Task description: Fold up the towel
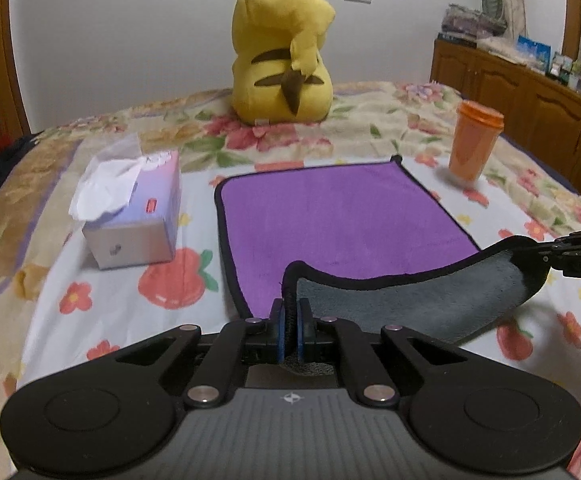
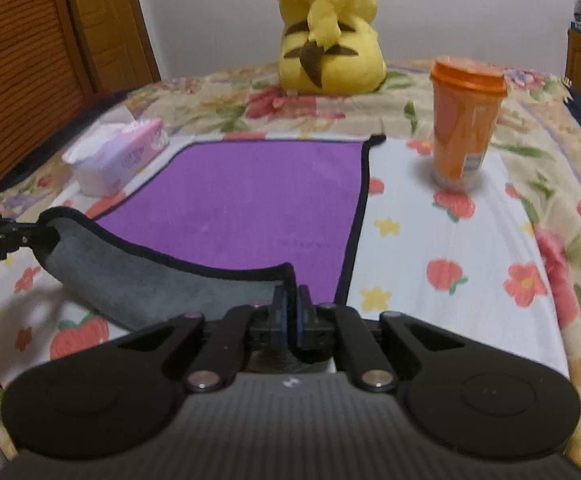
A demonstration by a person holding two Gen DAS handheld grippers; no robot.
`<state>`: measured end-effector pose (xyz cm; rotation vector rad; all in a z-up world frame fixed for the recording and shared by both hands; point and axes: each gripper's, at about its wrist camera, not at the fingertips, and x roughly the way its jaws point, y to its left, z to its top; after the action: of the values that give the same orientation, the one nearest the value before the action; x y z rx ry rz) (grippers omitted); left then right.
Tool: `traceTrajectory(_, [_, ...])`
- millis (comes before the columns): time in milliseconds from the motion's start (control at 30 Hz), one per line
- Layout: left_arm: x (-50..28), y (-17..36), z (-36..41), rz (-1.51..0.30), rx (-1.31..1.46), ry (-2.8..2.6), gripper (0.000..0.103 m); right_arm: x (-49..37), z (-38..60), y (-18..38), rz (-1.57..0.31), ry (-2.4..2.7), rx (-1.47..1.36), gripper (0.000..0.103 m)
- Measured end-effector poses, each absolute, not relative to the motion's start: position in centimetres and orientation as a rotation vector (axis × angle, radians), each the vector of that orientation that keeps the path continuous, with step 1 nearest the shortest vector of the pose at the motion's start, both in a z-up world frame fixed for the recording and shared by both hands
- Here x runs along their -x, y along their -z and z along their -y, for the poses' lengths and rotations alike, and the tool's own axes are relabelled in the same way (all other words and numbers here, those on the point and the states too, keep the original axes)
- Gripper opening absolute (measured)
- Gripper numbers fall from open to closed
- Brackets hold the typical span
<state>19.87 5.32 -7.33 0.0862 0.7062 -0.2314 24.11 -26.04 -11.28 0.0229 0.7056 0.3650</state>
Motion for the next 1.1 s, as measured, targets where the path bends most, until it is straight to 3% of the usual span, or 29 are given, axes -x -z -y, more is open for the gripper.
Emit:
traceTrajectory(433, [-20.1, 5.4, -6.2, -0.644, -0.058, 0.241, 0.008, -24.5, 26.3, 9.4, -0.597, -0.407, -0.018, 0.005])
traceTrajectory(1100, [-24.3, 6.2, -5.7, -0.623, -0.093, 0.247, 0.007, -27.4, 25.7, 9.6, -0.574, -0.417, 0.063, 0.004])
